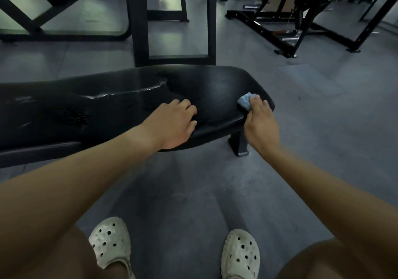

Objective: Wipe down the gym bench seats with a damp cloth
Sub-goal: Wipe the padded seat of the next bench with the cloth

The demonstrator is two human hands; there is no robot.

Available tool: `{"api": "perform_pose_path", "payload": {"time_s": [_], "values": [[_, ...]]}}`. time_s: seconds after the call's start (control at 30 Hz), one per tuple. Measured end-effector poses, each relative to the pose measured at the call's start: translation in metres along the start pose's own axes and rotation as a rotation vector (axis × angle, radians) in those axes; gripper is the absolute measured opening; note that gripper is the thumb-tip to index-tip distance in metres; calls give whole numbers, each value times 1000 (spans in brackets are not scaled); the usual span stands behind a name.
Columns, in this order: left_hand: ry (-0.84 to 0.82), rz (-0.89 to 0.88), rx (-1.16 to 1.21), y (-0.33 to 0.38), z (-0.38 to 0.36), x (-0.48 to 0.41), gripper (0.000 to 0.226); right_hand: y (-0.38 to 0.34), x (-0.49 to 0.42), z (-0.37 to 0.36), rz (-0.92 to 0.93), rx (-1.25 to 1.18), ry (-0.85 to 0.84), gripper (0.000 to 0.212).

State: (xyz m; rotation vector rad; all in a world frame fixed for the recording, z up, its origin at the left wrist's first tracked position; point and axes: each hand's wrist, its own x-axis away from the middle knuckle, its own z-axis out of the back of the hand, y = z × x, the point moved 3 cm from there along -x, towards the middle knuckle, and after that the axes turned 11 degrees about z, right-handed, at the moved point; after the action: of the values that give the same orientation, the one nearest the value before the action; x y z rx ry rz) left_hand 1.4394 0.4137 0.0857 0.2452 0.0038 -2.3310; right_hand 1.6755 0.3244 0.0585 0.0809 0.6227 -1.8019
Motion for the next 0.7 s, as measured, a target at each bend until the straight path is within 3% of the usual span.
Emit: {"api": "perform_pose_path", "payload": {"time_s": [0.37,0.5,0.57,0.7], "values": [[14,83,-38,-40,10,22,36,-111,42,-31,543,-59,-292,53],[-14,170,-65,-59,15,31,38,-115,30,-30,707,-17,-399,53],[-54,225,-55,-69,17,36,40,-106,12,-27,660,9,-377,54],[-105,333,-12,-90,21,45,44,-86,-19,-26,339,56,-262,50]]}}
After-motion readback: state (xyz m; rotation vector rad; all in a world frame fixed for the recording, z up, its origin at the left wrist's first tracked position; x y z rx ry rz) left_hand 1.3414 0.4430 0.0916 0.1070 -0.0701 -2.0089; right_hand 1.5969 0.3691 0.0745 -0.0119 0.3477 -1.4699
